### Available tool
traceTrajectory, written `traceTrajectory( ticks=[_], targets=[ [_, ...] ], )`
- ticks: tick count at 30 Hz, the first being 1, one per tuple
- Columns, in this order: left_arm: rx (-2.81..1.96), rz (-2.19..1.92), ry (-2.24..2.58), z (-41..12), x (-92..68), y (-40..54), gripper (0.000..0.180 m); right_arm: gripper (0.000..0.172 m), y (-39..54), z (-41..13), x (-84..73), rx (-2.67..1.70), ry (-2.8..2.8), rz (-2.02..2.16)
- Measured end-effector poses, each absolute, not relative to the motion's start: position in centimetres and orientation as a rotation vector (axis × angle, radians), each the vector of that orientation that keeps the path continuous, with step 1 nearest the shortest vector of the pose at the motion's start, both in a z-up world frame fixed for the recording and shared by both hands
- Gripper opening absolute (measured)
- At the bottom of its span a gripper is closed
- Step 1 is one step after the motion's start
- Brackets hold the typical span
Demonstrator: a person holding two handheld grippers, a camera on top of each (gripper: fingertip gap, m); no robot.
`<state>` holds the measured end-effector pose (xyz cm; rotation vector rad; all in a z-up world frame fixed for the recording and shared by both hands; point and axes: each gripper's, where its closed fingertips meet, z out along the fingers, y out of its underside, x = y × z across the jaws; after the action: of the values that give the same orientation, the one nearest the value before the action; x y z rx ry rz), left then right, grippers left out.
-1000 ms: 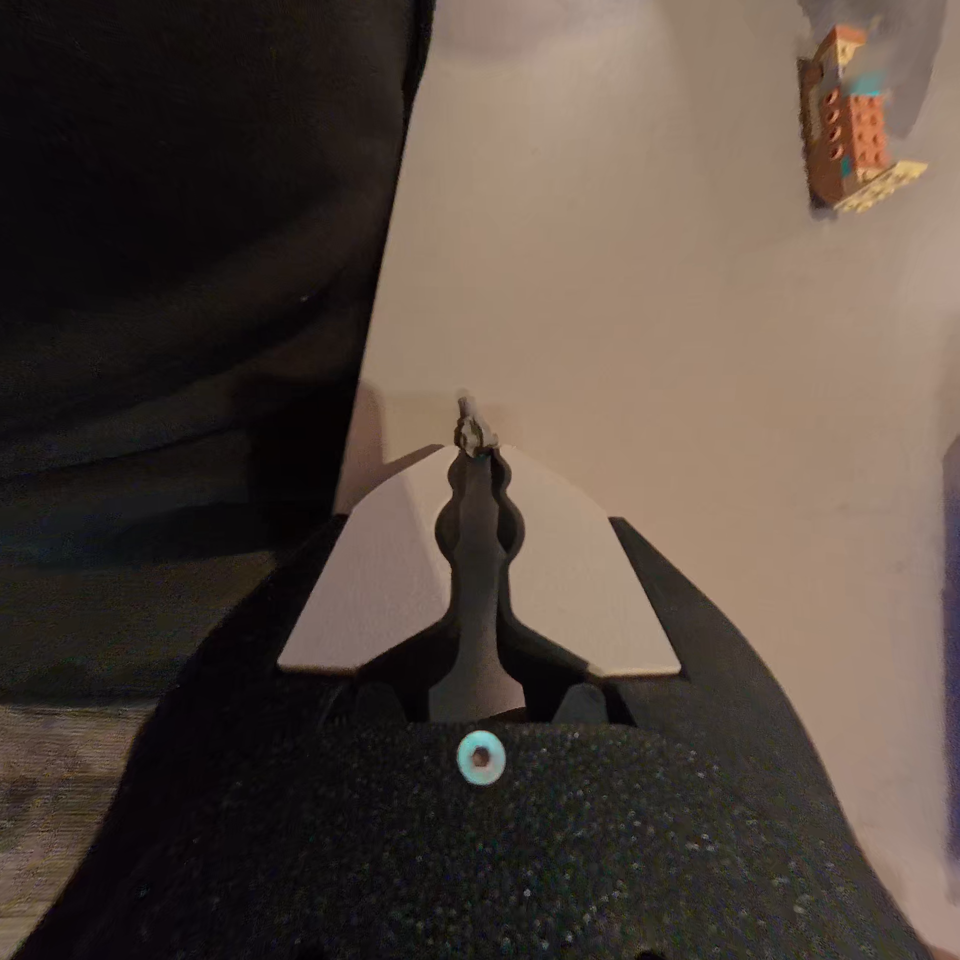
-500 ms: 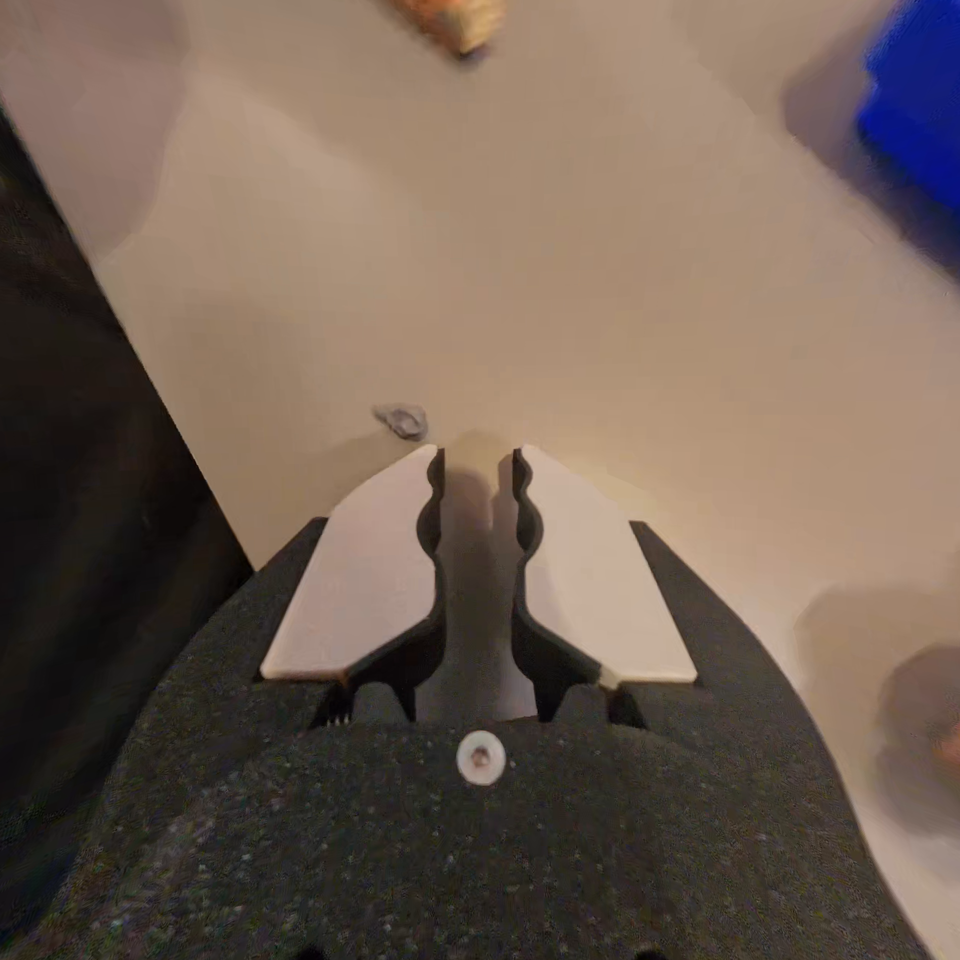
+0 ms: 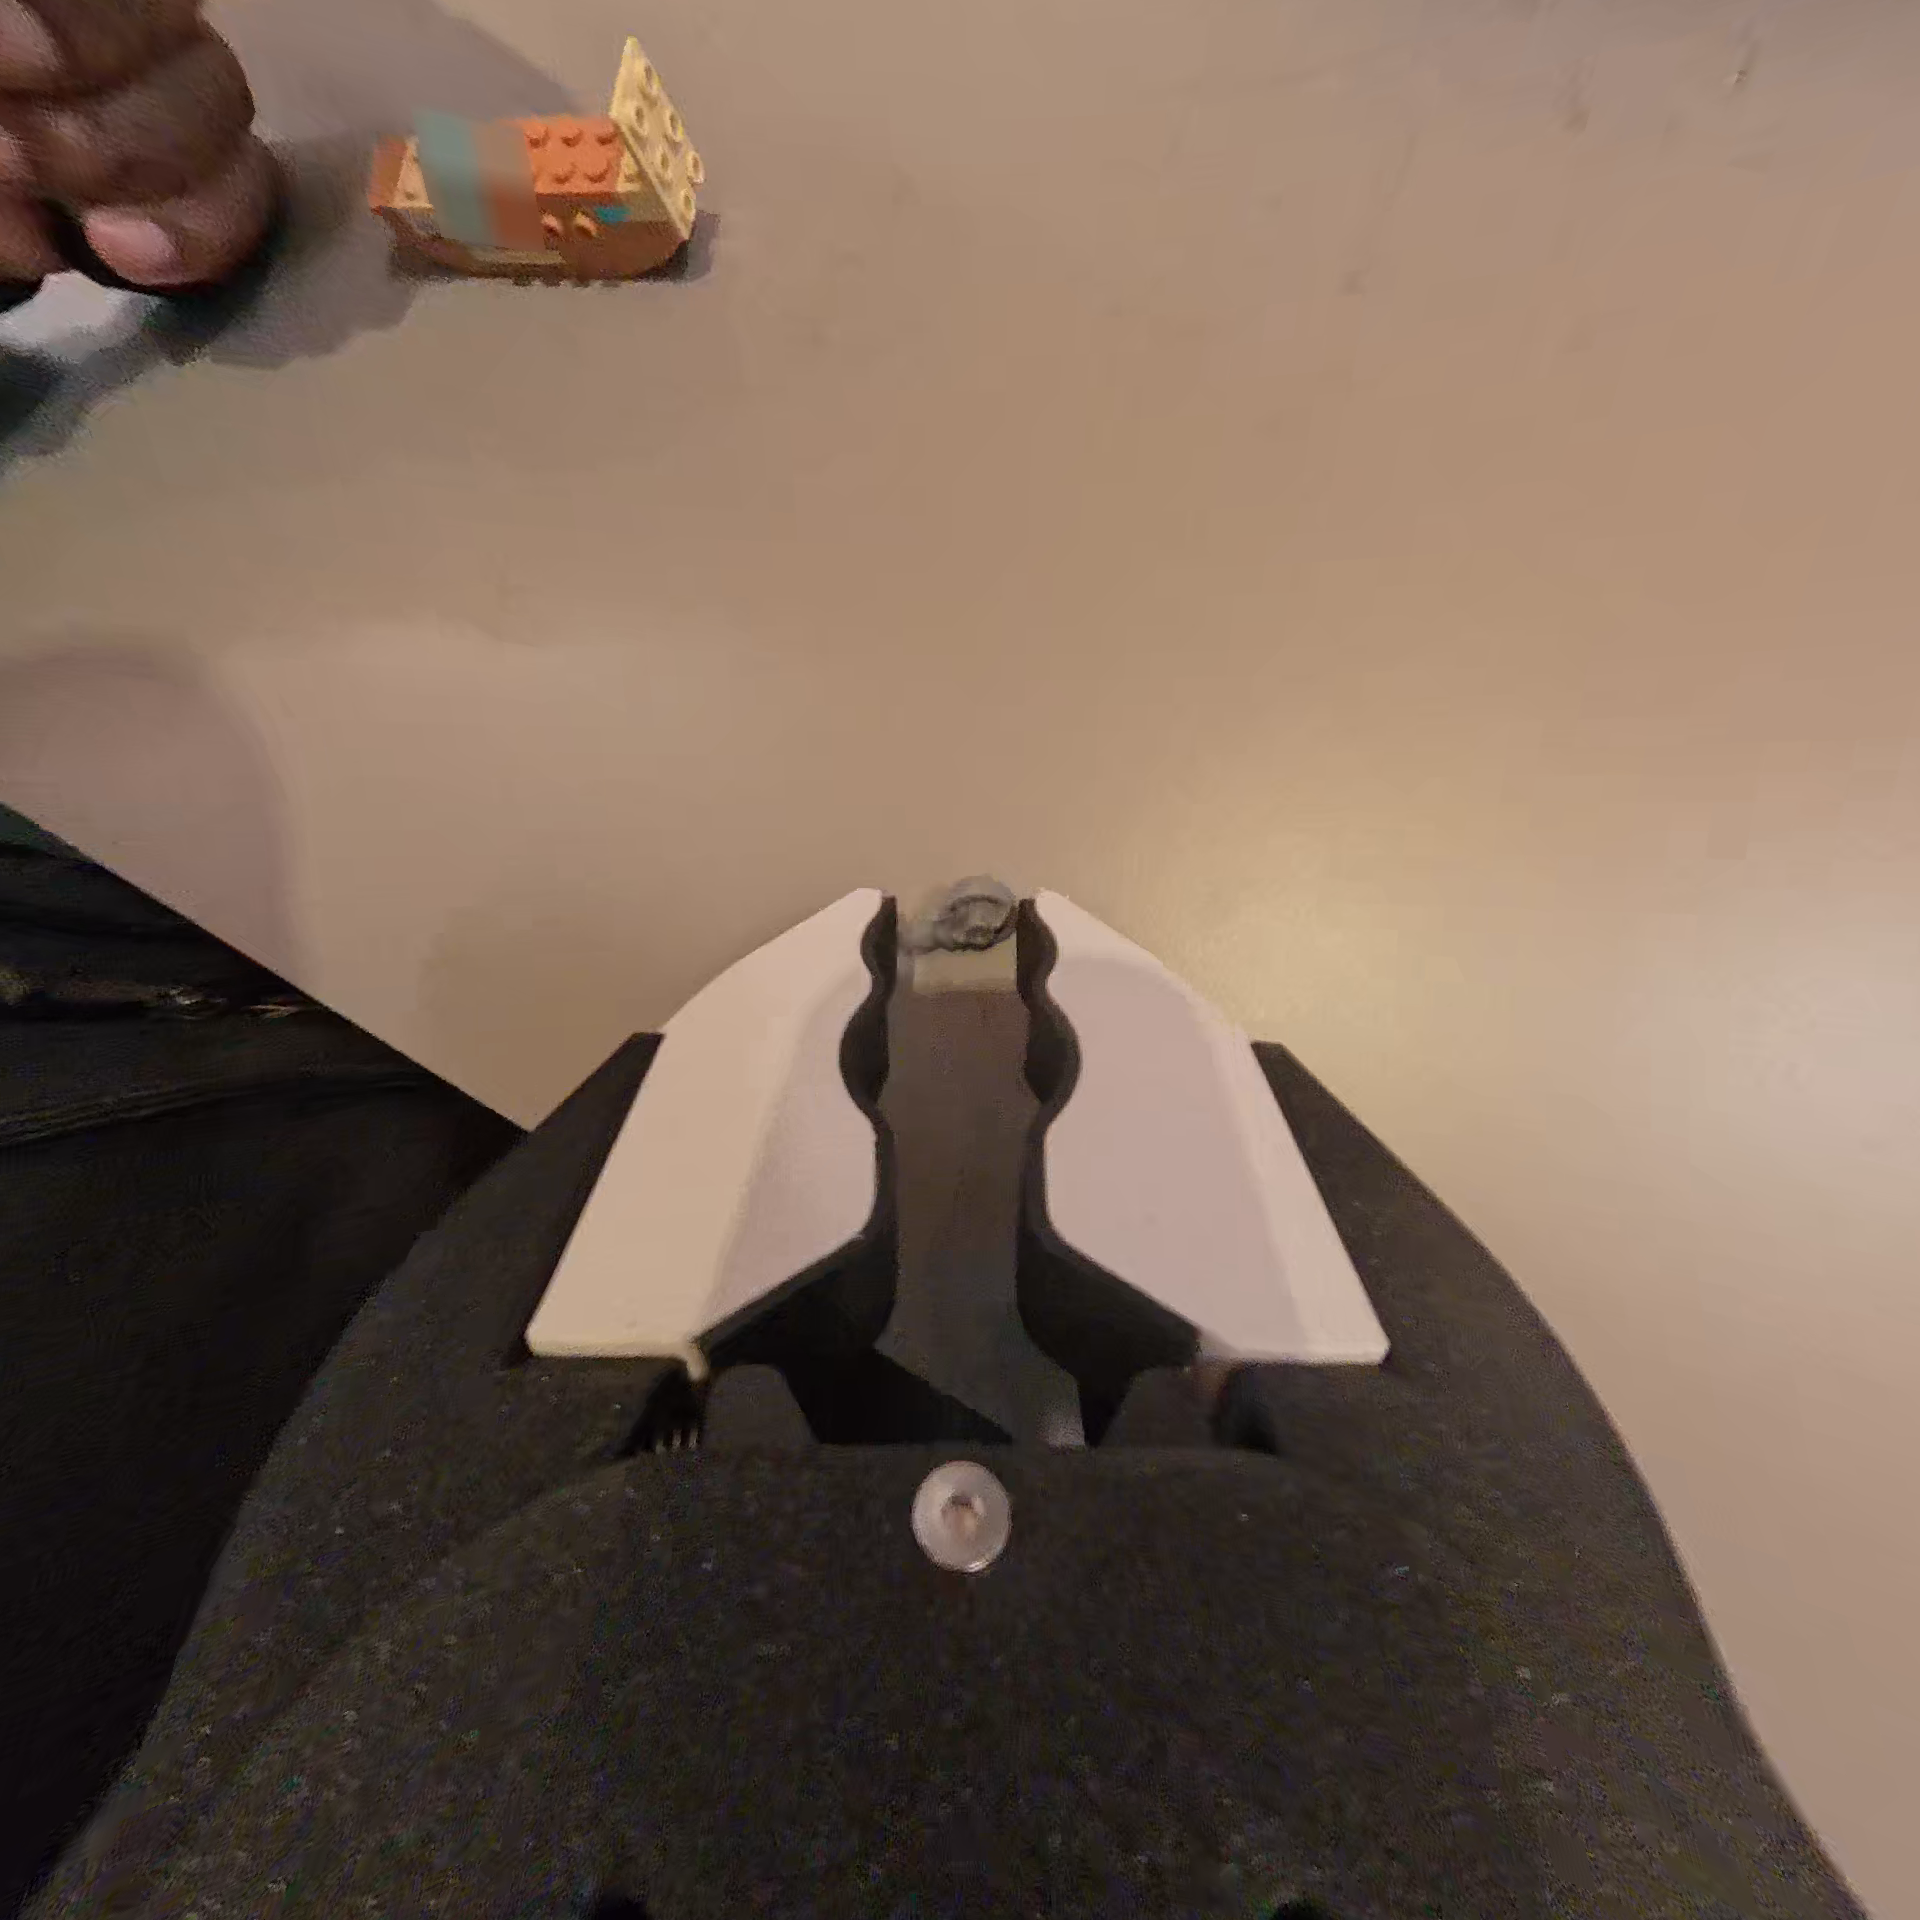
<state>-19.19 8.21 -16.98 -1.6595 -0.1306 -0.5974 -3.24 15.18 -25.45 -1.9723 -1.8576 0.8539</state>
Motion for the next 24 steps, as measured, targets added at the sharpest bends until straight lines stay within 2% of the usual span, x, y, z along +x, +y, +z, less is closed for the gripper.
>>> traceTrajectory(
  ticks=[3, 14, 24],
  targets=[
    [-1.658, -0.613, -0.13, -17.0, -19.0, 8.1, 0.018, 0.014, 14.9, -25.7, -3.8, -1.906, -1.914, 0.794],
    [-1.552, -0.818, -0.18, -15.8, -18.5, 7.8, 0.017, 0.013, 13.8, -25.2, -6.9, -1.652, -2.042, 0.921],
    [-1.27, -1.138, -0.325, -13.6, -19.1, 7.2, 0.018, 0.013, 9.2, -15.3, -16.0, -1.196, -1.736, 1.431]
  ],
)
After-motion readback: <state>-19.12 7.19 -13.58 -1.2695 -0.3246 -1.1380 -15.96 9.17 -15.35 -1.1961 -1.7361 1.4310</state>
